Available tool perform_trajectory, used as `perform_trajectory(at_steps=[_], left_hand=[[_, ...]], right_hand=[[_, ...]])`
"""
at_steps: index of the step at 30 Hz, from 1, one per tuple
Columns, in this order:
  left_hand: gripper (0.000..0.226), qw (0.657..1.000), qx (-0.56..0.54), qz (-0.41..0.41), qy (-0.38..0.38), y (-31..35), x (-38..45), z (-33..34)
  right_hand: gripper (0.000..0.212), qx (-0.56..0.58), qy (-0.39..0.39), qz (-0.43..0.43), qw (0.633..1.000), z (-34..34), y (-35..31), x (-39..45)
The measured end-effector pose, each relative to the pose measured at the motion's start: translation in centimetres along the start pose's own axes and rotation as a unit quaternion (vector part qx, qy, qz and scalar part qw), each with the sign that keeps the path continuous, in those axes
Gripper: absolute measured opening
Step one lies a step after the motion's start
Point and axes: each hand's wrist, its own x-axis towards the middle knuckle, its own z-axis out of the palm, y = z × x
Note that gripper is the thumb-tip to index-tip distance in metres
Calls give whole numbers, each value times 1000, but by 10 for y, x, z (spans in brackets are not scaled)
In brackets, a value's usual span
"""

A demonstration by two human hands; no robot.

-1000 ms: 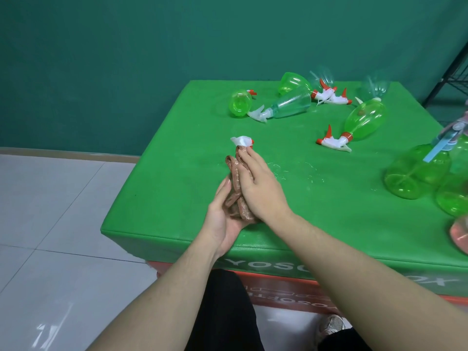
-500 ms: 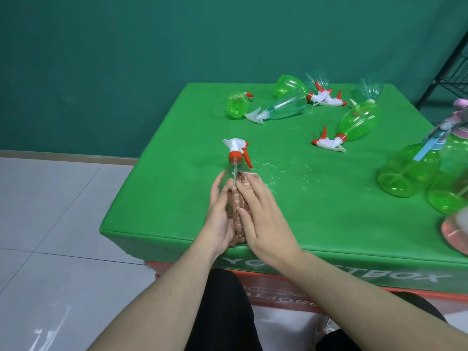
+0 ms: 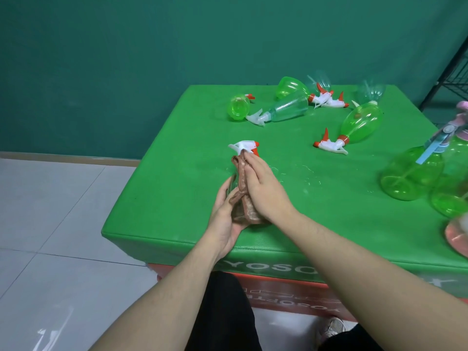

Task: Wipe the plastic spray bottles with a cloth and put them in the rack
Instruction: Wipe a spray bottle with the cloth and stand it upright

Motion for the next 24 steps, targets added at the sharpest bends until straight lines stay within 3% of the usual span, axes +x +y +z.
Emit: perform_trajectory(at_steps=[3,13,24], left_hand=[[69,1000,16,5,3,-1,1,-1],[66,999,29,0,35,0,0,0],[64,998,26,25,41,0,-4,1]], right_hand=[[44,30,6,50,998,1,0,2],[56,-140,-9,-97,985,5,19,-46],[56,-163,-5,-117,980,10,33,-76]])
